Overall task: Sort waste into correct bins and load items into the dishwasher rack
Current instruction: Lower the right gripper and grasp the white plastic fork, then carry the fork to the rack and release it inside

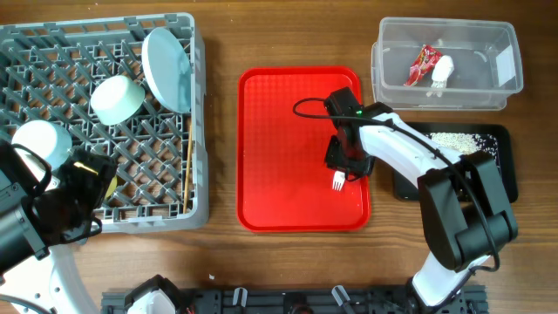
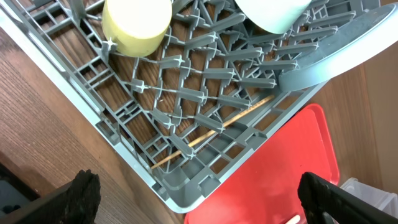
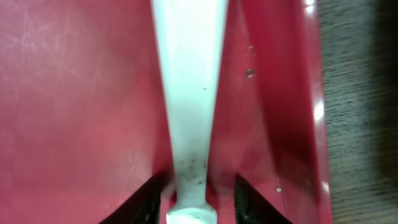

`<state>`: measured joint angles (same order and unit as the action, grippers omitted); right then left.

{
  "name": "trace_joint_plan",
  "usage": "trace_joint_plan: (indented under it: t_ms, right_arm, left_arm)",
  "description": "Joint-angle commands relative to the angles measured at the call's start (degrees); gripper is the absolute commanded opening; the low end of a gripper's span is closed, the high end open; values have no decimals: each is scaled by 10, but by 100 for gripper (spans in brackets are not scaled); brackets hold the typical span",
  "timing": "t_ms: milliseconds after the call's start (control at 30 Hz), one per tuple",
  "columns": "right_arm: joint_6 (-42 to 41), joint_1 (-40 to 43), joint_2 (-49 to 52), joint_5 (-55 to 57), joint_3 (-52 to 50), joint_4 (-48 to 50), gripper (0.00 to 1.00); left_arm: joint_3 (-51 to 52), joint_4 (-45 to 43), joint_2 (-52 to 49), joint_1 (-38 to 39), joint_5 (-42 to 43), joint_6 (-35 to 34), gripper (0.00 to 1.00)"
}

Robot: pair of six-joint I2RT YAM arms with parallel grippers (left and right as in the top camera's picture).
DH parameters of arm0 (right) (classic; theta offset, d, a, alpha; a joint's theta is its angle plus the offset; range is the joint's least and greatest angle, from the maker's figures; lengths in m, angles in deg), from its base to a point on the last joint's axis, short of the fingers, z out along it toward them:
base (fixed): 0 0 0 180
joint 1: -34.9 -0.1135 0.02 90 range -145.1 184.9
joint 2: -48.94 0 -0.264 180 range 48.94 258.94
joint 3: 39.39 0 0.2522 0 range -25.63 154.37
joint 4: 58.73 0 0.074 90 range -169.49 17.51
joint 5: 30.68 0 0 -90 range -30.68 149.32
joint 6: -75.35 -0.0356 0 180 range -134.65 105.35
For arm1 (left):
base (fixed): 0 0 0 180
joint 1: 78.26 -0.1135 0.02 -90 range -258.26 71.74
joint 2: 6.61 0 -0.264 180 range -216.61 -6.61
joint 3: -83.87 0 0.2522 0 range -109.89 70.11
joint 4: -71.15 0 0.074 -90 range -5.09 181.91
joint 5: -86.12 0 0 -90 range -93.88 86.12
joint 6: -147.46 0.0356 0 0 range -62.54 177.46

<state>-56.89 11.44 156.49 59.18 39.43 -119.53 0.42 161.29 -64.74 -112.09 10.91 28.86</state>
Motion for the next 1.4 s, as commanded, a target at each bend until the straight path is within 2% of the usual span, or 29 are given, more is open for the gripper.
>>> trace_joint_plan:
  t_ms: [0, 67, 167, 200, 367, 567, 667, 867, 1000, 1200, 1367]
  right_arm:
    - [-14, -1, 3, 23, -10, 16, 28]
    - [-12, -1, 3, 23, -10, 20, 24]
    - [-12, -1, 2, 12, -8, 17, 6]
    - [-11, -1, 2, 3, -3, 14, 4]
    - [25, -1, 2, -37, 40, -10, 4]
    - [82, -14, 2, -201, 115, -15, 4]
    - [85, -45, 2, -285, 148, 23, 5]
    - [-22, -140, 2, -358, 184, 196, 4]
    - [-107, -231, 2, -339, 184, 339, 4]
    - [-186, -324, 7, -209, 184, 361, 5]
    - [-212, -341, 30, -172, 183, 362, 15]
  left_arm:
    - [0, 2, -1, -3, -7, -2, 100]
    - [0, 2, -1, -3, -8, -2, 100]
    - [0, 2, -1, -3, -7, -2, 100]
    - [0, 2, -1, -3, -7, -2, 100]
    - [0, 2, -1, -3, -7, -2, 100]
    - [0, 2, -1, -3, -7, -2, 100]
    - [0, 1, -1, -3, -7, -2, 100]
    - [0, 2, -1, -3, -7, -2, 100]
    - [0, 2, -1, -3, -7, -2, 100]
    - [0, 6, -1, -3, -7, -2, 100]
    - [0, 11, -1, -3, -7, -2, 100]
